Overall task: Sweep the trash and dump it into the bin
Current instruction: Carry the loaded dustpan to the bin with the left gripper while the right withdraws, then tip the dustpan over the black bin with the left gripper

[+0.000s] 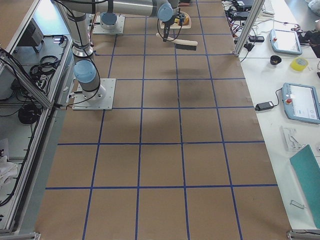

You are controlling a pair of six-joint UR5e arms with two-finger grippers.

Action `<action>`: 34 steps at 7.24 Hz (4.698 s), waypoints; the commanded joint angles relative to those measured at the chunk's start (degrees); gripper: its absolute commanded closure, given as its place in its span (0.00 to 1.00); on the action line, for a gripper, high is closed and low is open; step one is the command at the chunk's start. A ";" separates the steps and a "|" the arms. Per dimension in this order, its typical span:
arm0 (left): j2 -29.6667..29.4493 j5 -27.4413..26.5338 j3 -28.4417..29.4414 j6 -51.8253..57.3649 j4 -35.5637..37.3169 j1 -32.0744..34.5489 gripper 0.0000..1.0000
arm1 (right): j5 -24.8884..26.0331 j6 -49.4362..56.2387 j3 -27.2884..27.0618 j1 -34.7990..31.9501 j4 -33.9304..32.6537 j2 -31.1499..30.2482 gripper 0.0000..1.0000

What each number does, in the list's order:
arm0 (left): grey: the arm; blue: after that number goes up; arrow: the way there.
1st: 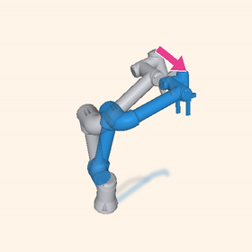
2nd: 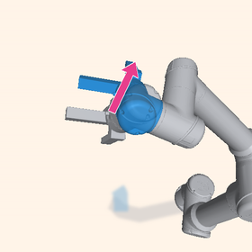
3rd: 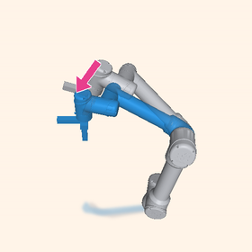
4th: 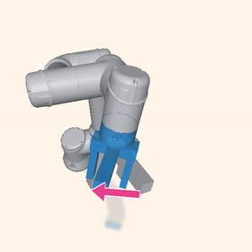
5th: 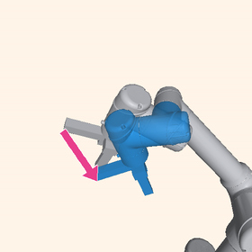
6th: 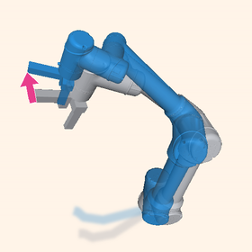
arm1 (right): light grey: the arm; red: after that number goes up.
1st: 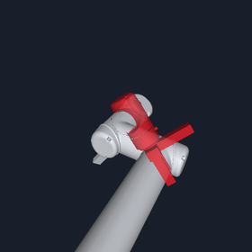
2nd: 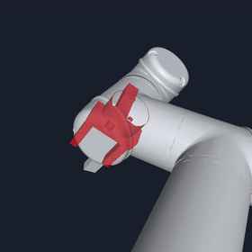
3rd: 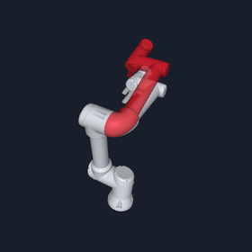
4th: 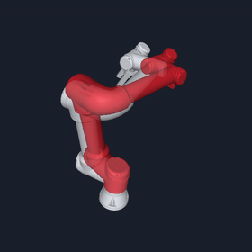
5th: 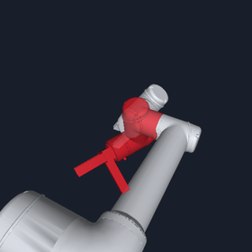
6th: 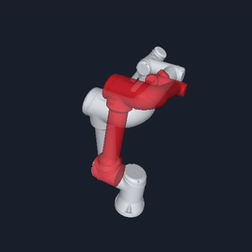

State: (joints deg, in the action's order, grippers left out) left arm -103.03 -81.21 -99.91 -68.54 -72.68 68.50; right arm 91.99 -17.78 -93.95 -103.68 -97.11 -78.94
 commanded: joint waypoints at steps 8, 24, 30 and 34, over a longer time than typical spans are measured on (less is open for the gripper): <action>-9.81 -4.22 24.99 14.45 -14.48 -17.49 1.00 | 2.05 21.25 -2.47 21.32 -3.76 0.71 0.95; -28.20 -18.62 51.50 37.06 -3.72 -31.67 1.00 | 3.19 38.17 -10.38 33.10 -19.61 6.78 0.95; -23.45 -26.19 42.44 36.38 8.07 -28.70 1.00 | 2.32 38.26 -11.96 34.16 -20.84 6.78 0.86; -22.83 -33.55 41.03 35.76 10.72 -23.25 1.00 | 1.97 38.09 -12.05 34.16 -21.10 7.04 0.57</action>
State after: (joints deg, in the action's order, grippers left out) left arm -125.85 -112.13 -58.73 -32.76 -62.48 43.55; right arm 94.13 20.34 -105.94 -69.52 -118.10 -71.98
